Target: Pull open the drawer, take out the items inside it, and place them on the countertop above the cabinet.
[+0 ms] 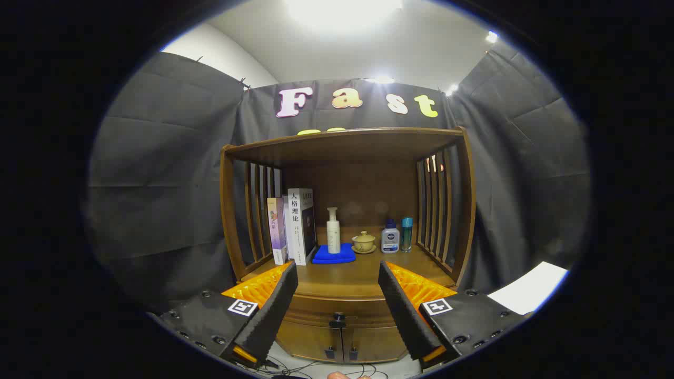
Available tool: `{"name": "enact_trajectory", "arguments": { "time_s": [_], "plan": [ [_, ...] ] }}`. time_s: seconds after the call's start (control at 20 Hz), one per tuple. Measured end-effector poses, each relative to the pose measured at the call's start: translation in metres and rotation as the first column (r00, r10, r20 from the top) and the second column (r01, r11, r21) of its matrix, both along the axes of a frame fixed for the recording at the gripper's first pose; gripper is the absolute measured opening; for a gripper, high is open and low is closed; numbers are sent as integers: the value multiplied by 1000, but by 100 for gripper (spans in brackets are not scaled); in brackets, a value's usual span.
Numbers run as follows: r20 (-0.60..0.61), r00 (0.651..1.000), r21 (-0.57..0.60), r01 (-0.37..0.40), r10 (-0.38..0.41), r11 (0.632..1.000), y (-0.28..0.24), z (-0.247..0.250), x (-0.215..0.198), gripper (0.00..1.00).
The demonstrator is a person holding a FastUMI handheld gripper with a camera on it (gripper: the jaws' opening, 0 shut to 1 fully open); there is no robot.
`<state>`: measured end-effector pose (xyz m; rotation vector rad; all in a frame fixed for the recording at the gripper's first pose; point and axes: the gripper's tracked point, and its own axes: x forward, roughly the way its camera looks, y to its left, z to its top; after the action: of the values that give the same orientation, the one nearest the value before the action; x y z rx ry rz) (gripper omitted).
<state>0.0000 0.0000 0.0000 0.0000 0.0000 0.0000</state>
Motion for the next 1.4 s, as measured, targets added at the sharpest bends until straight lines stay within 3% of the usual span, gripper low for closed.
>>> {"name": "enact_trajectory", "arguments": {
  "time_s": [0.75, 1.4],
  "plan": [
    [-29, 999, -19, 11, -11, 1000, 0, -19, 12, 98],
    [-164, 981, 15, 110, -106, 994, -53, -103, 88, 98]
  ]
}}
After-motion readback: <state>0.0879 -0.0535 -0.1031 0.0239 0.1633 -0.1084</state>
